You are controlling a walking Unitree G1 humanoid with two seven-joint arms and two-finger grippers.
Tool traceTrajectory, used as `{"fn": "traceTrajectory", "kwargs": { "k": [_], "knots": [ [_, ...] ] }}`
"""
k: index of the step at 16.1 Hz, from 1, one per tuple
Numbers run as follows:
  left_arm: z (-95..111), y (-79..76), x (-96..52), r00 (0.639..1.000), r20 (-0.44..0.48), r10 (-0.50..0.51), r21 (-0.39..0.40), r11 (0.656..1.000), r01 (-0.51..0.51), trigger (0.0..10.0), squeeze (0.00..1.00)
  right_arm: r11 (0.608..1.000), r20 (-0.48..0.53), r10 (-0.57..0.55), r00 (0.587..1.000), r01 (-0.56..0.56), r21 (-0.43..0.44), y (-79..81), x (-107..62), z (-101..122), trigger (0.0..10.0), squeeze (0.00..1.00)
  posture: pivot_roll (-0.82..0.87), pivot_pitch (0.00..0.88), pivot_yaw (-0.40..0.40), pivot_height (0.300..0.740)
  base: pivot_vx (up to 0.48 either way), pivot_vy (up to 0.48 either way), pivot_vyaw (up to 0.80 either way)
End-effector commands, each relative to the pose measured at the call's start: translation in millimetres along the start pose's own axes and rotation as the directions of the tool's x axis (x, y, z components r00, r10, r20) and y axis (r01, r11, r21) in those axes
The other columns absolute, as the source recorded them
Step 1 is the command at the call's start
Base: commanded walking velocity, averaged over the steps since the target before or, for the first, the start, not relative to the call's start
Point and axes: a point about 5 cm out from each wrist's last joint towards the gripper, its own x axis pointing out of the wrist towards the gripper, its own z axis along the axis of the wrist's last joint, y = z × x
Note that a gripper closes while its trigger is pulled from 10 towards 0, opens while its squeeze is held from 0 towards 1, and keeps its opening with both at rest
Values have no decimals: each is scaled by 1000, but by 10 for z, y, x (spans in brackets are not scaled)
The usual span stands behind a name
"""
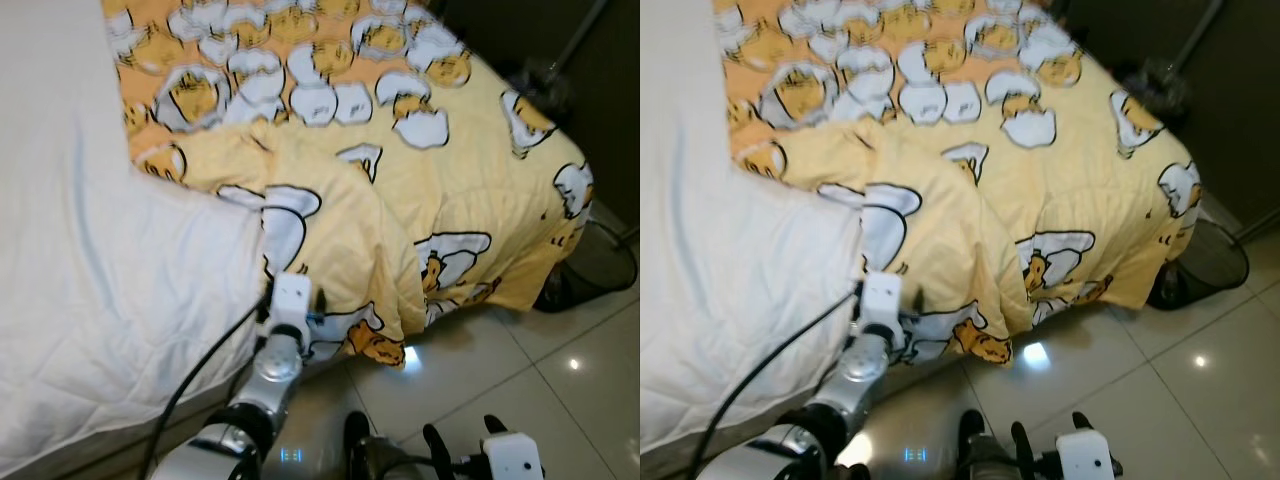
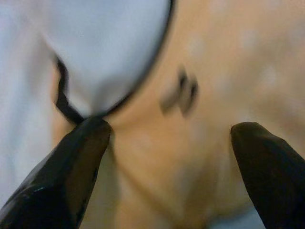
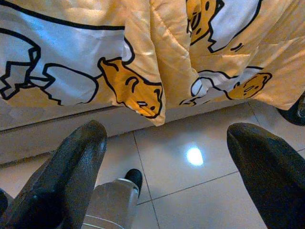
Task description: Clean up the room
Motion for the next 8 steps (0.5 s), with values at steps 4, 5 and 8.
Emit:
{"fn": "traceTrajectory", "kwargs": {
  "k": [4,5,8],
  "knots": [
    [-66,29,-333,984,152,-95,51,995,88,10000,0,1000,-35,24,999,-24,5,54,-94,-73,10000,0,-93,375,-40,740,0,0,0],
    [-77,82,-342,986,150,-79,56,996,71,10000,0,1000,-37,25,999,-25,7,57,-88,-78,10000,0,-88,375,-41,740,0,0,0],
    [-290,305,-348,999,35,32,79,996,-35,10000,0,999,-57,44,997,-44,-4,30,-66,-113,10000,0,-84,377,-59,740,0,0,0]
  ]
}}
